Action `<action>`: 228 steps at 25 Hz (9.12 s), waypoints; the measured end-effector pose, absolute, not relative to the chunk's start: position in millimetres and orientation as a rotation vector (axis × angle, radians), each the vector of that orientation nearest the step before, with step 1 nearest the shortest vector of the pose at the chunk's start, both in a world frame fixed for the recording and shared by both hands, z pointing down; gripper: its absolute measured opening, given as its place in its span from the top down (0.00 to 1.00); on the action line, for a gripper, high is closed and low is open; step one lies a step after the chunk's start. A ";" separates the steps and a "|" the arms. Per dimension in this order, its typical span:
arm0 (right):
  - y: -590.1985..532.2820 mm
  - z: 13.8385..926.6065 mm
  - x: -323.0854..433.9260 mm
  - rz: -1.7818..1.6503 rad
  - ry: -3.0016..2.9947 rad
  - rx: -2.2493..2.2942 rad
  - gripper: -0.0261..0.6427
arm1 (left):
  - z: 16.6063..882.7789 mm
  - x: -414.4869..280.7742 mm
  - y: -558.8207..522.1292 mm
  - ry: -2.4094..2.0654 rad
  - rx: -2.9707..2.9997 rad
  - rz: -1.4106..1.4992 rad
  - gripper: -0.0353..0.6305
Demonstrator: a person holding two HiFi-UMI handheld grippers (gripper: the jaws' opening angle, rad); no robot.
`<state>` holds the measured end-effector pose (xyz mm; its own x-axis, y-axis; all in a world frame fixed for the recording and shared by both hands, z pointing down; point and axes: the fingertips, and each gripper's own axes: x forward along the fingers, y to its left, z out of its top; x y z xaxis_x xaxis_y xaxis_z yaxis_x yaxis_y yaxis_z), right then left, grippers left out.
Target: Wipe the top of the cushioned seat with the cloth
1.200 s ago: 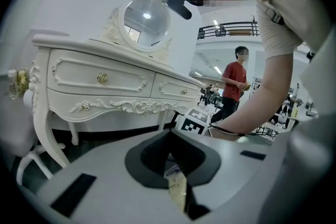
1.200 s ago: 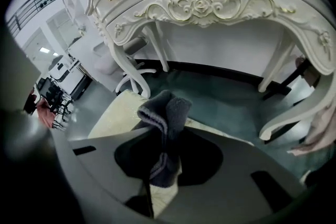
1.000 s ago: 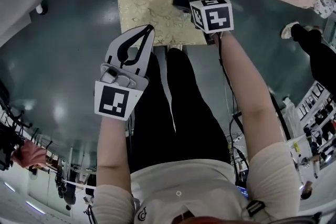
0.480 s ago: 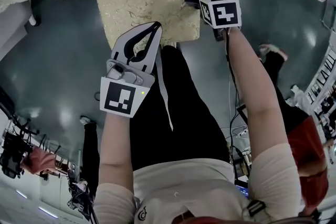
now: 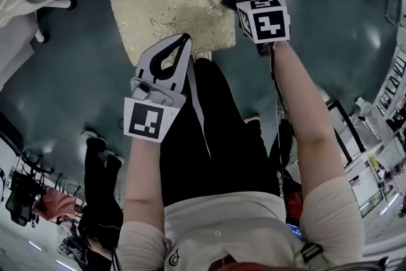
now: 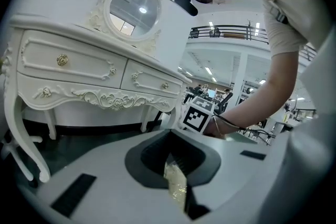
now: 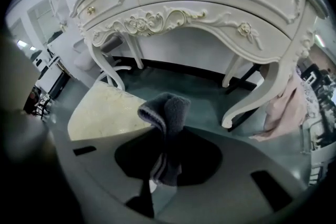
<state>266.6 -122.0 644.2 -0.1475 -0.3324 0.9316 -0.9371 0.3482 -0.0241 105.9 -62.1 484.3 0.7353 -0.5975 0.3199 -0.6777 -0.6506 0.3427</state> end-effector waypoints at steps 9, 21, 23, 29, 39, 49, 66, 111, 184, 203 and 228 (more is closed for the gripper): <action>-88.7 609.8 162.6 0.879 -1.796 1.078 0.84 | 476.7 38.6 -38.8 -1.021 2.484 0.244 0.93; -38.3 636.6 -15.5 0.940 -1.894 0.833 0.84 | 489.4 -85.9 6.3 -1.150 2.413 0.321 0.93; -33.8 642.9 -32.1 0.950 -1.893 0.818 0.84 | 491.6 -97.3 10.1 -1.162 2.402 0.315 0.93; -34.4 661.7 -54.1 0.982 -1.874 0.820 0.84 | 495.3 -108.2 13.1 -1.163 2.397 0.303 0.93; -44.3 675.7 -31.4 0.954 -1.873 0.780 0.84 | 501.9 -87.3 7.0 -1.132 2.409 0.323 0.93; -51.1 678.7 39.7 0.975 -1.848 0.798 0.83 | 500.0 -20.8 -13.4 -1.109 2.413 0.306 0.93; -53.5 681.9 177.3 1.005 -1.803 0.929 0.83 | 511.7 90.6 -15.8 -1.001 2.468 0.331 0.93; 31.4 643.3 -13.0 1.031 -1.844 0.786 0.85 | 483.8 -90.4 46.5 -1.184 2.401 0.378 0.93; 12.9 654.1 290.3 0.942 -1.673 1.054 0.85 | 483.1 156.7 2.6 -0.899 2.572 0.382 0.93; 0.8 412.5 142.5 0.703 -2.121 1.206 0.85 | 310.1 24.6 14.5 -1.194 2.653 0.260 0.93; -25.2 51.9 108.3 0.041 -2.481 1.591 0.85 | 43.3 -65.2 -2.6 -1.562 2.768 0.162 0.93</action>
<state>108.3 -25.2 51.9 -0.4040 -0.8974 0.1776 -0.9027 0.4225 0.0812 -65.2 -2.6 43.3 0.5131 -0.8556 0.0683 -0.8515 -0.5174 -0.0855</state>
